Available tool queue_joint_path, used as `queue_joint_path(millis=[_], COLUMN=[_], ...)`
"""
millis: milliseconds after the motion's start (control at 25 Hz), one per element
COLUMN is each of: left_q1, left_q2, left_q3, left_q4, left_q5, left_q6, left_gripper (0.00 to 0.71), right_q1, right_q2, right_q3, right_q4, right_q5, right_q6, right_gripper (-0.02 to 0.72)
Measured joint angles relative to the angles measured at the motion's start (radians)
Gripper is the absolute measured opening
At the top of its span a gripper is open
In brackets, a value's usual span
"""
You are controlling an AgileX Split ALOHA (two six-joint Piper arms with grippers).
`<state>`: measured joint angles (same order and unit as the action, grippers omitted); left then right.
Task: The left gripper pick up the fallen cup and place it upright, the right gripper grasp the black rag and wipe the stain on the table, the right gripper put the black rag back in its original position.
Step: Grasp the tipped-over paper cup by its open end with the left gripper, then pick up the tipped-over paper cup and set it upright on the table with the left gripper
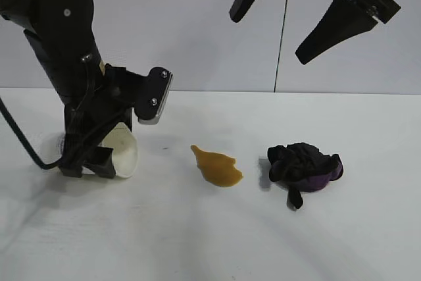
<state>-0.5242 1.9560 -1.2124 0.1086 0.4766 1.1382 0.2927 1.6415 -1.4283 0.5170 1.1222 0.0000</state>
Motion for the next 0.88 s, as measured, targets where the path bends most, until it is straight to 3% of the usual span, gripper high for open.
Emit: queue_joint_path(millis=[200,360,440,640,880], left_q1=[0.020,0.084,0.120,0.210,0.328], left_q2=[-0.074,-0.115,-0.136,-0.178,-0.188], left_q3=[0.000,0.000,0.000,0.000,0.000], left_q4=[-0.304,-0.566,-0.656,-0.848,-1.218], left_q5=[-0.185,-0.214,-0.168,0.071,0.359], left_q6=[0.000,0.008,0.034,0.185,0.506], left_gripper=[0.536,0.529,0.523,0.503,0.501], right_q1=[0.000,0.000,0.000,0.000,0.000], right_q2=[0.000,0.000,0.000,0.000,0.000], right_q3=[0.000,0.000,0.000,0.000,0.000], right_q4=[-0.001,-0.001,-0.001,-0.001,-0.001], right_q5=[0.000,0.000,0.000,0.000,0.003], right_q6=[-0.015,-0.019,-0.019,-0.030,-0.031], right_gripper=[0.601,0.601,0.601,0.601,0.601])
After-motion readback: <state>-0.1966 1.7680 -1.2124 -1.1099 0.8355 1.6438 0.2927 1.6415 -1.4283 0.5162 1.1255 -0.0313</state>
